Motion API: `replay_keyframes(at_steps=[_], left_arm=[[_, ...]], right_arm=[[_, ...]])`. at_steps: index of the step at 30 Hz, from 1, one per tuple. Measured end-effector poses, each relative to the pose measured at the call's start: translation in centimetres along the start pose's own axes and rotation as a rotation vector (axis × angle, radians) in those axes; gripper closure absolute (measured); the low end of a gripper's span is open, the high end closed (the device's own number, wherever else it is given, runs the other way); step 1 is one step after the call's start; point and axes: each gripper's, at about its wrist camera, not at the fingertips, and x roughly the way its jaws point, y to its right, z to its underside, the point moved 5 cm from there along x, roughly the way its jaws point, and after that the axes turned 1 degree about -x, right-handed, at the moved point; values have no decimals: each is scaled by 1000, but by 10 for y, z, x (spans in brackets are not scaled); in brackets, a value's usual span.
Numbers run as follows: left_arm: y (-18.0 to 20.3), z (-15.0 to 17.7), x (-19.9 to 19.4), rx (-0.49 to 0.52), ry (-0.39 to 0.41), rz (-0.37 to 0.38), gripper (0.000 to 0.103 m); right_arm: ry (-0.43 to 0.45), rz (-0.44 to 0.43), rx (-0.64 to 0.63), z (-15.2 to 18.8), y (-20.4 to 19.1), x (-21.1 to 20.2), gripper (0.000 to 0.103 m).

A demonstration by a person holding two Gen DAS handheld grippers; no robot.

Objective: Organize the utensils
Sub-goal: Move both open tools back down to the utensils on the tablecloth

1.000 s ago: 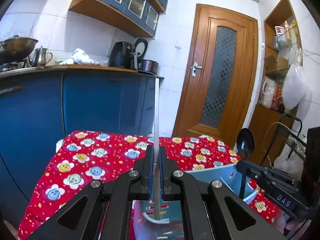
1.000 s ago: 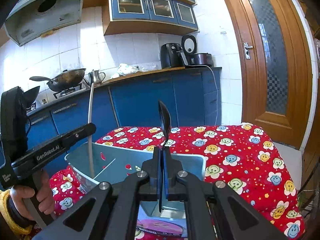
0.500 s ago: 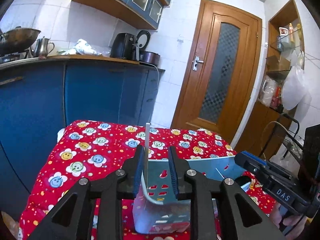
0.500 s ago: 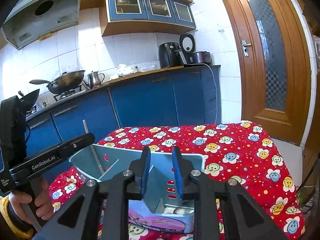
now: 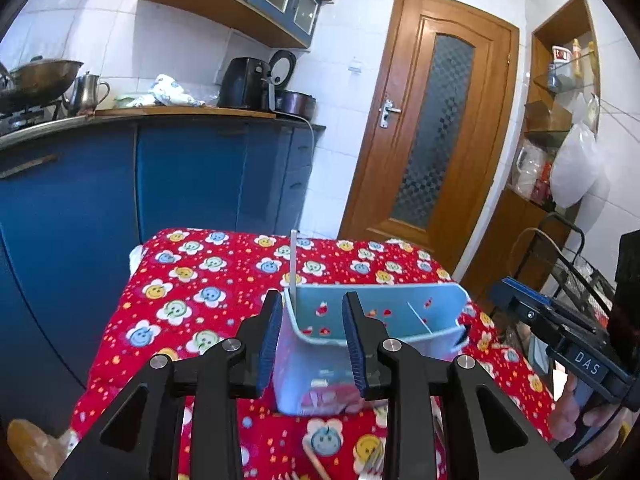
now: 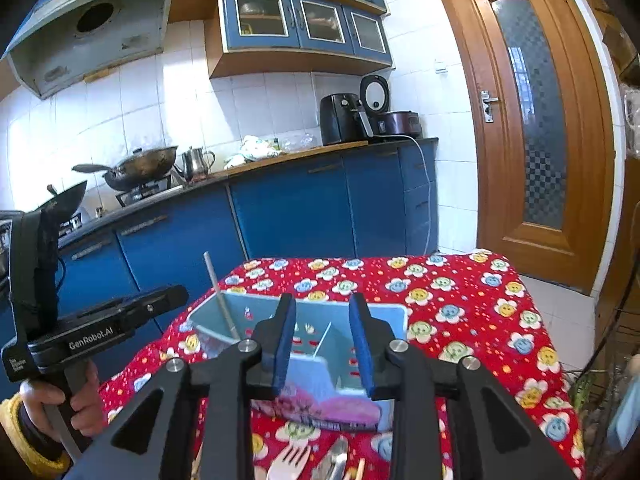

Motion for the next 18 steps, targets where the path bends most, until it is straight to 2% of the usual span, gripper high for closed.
replay_keyframes(at_steps=[9,18], left_arm=[[-2,23,-25,11,-88,-20,69],[5,55,-29,45,-205,-26,69]], right_arm=[[-77,2,-1,21,-15,-25,71],[-214,17,52,57,-13,-33,69]])
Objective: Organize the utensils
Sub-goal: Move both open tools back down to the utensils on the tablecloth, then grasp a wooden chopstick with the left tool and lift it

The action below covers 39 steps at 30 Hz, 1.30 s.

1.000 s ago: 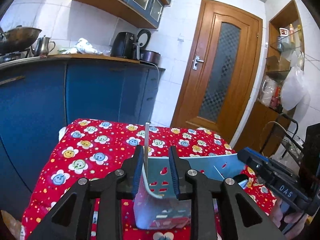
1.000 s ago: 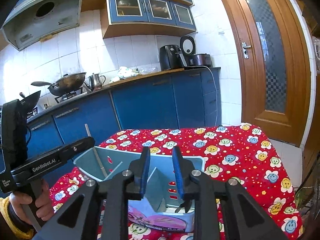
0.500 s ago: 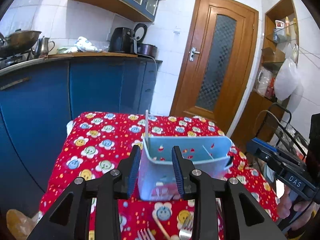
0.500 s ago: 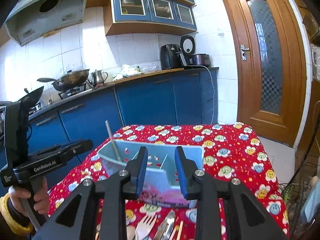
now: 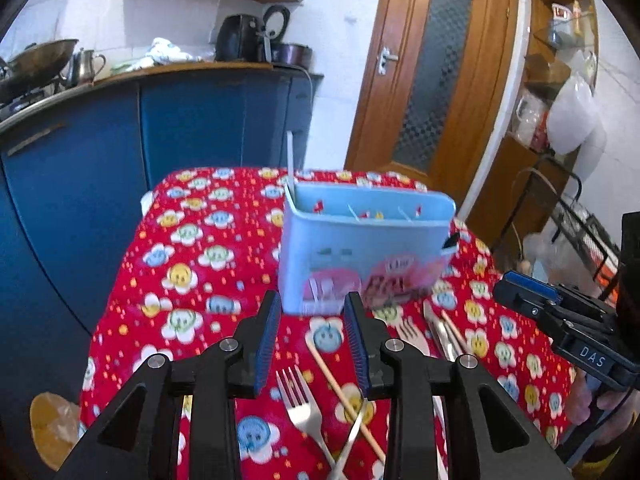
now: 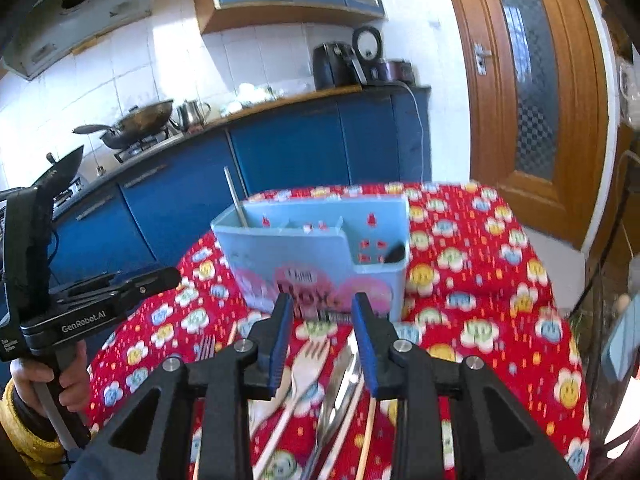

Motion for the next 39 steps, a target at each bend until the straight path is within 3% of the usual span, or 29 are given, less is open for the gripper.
replay_keyframes(at_steps=[11,25,32,39], left_arm=[[18,37,27,64,-160,-8,69],[50,73,45,249,-314,-34,70],[58,76,52,349,-341,-71,86],[60,71,59,367,-352,-77,90]], right_arm=[[-114,40,36,39,15,-3,63],[-148,26,65,58,29,-8,60],[-150,22,82,62,36,-9,60],[-158,9,91,66,38,-7,60]])
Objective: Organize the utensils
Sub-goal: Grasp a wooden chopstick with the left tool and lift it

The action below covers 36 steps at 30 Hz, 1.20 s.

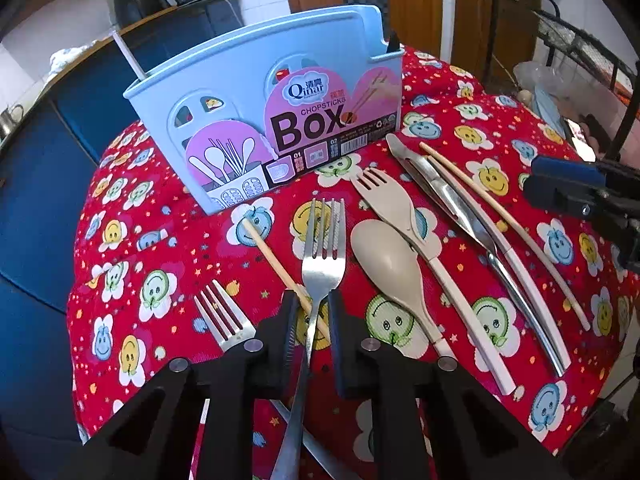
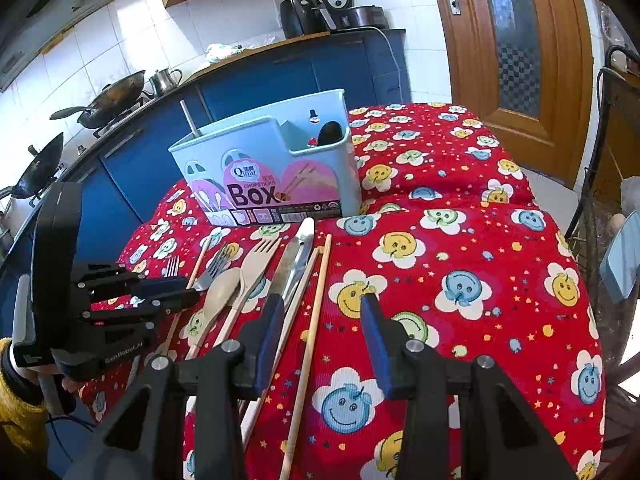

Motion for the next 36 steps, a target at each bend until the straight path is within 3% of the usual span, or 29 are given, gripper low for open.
replay_keyframes(at_steps=[4,12,17,25,36], left_arm=[[-10,1,-3,-90,19,66,96],[-41,14,-16,-311,77,183,97],[-63,28,-7,-440,41,238,98],[-63,28,-5,-444,20,243,95],[-73,20,2,-523,46,342,97]], right_arm=[[-6,-3,4,0,0,1,60],[-32,-7,-13,1,-4,5,60],[-60,-4,-21,1,-5,11,60],[-90,6,-28,3,-6,15,60],[-98,15,-39,2,-6,14,60]])
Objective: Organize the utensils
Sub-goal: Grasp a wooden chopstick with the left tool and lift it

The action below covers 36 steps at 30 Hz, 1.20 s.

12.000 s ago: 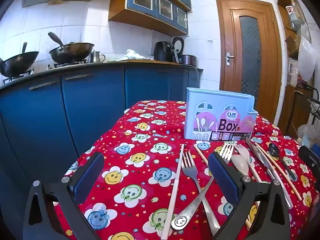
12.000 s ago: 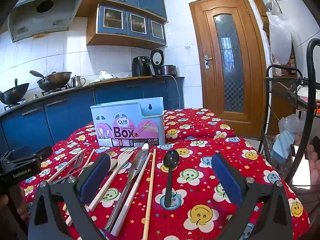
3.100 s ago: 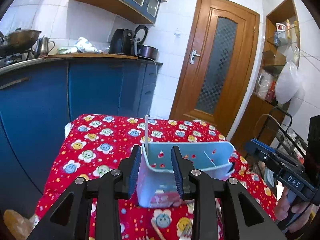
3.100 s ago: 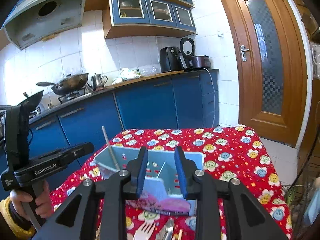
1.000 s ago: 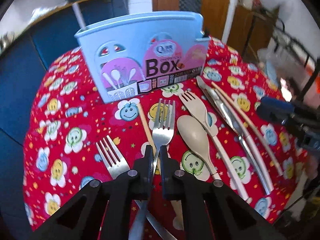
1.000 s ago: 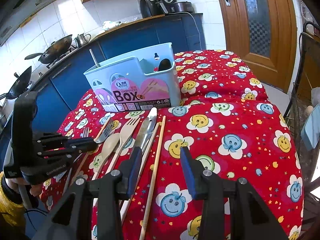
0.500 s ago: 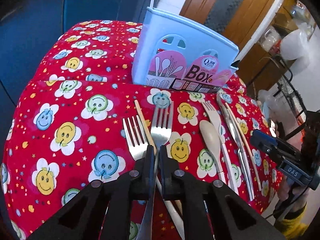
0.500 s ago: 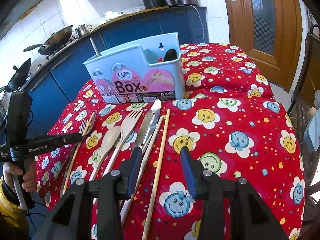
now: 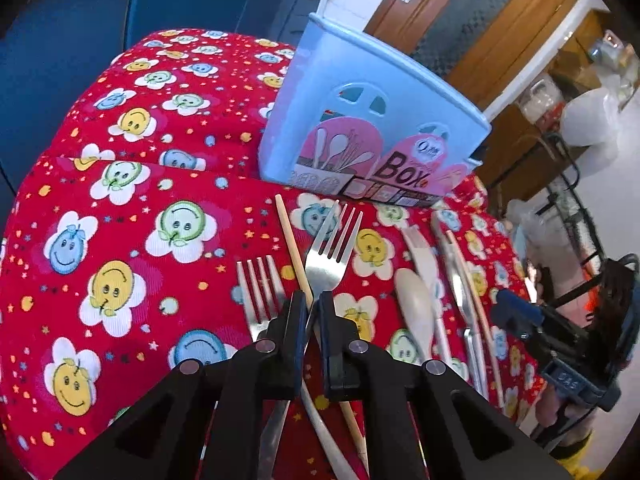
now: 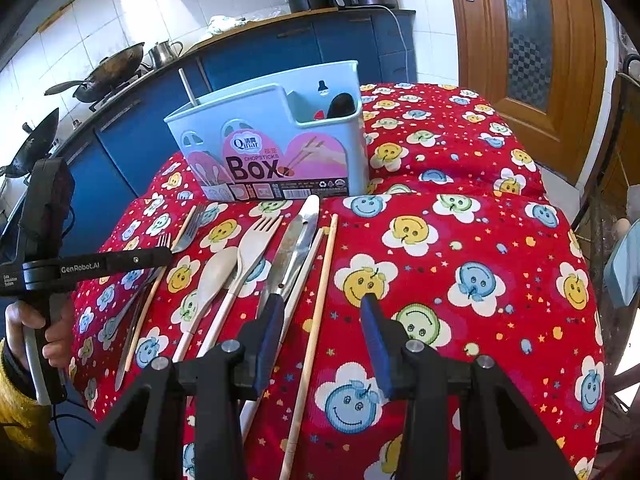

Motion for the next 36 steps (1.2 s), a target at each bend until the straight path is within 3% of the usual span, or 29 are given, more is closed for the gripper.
replay_keyframes(at_steps=[5,9,20,30,31,36], left_arm=[[1,3,-6,-10,-10,41,97],[-1,9,2,-4,-62,23,97],[2,-18,4,23,-37,-19,92],[-3,-36,26,-11,-86,-89,92],[-3,-36,26,-12,-84,-95,96],[-3,-34,19,-42,-46,-44,97]], right_arm=[[-13,-6,1,1,0,1,60],[-16,-5,-3,1,-1,2,60],[-16,-1,-10,1,-2,3,60],[-19,12,-4,-1,4,2,60],[-20,12,-3,-1,4,2,60],[-26,3,-1,-2,3,1,60]])
